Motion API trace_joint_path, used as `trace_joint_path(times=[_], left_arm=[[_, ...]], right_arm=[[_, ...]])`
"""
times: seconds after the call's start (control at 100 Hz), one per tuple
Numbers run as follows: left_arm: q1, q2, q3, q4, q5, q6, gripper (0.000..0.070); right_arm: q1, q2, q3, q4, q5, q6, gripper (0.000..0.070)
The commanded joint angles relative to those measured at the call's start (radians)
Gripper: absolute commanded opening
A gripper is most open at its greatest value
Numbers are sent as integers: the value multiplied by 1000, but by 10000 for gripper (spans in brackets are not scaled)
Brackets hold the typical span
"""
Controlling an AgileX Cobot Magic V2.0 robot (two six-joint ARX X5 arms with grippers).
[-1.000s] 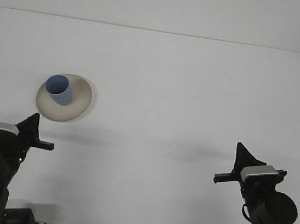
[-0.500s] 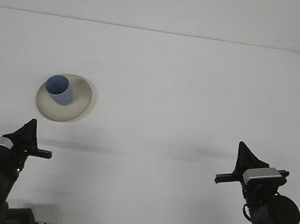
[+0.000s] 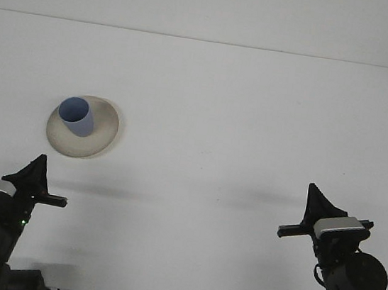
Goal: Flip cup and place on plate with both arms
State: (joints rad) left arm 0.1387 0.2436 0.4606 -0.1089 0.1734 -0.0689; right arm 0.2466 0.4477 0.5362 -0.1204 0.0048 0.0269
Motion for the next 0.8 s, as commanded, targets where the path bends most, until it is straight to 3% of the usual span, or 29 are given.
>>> trace_joint_path(times=[0.0,0.08,0.16,0.46,0.79], left_arm=[[-31,-21,-34,24,-88,35,14],[-97,-62,-119,106,-220,42,14],[-143,-113,-209,176,-272,42,14],[-166,-240,-430,249,-274,41,14],[-165,-240,-447,267,-259,49,14]], right_arm=[[1,3,6,15,3,3,0],[1,3,6,15,3,3,0],[1,3,6,16,3,3,0],[1,3,6,16,3,3,0],[1,3,6,15,3,3,0]])
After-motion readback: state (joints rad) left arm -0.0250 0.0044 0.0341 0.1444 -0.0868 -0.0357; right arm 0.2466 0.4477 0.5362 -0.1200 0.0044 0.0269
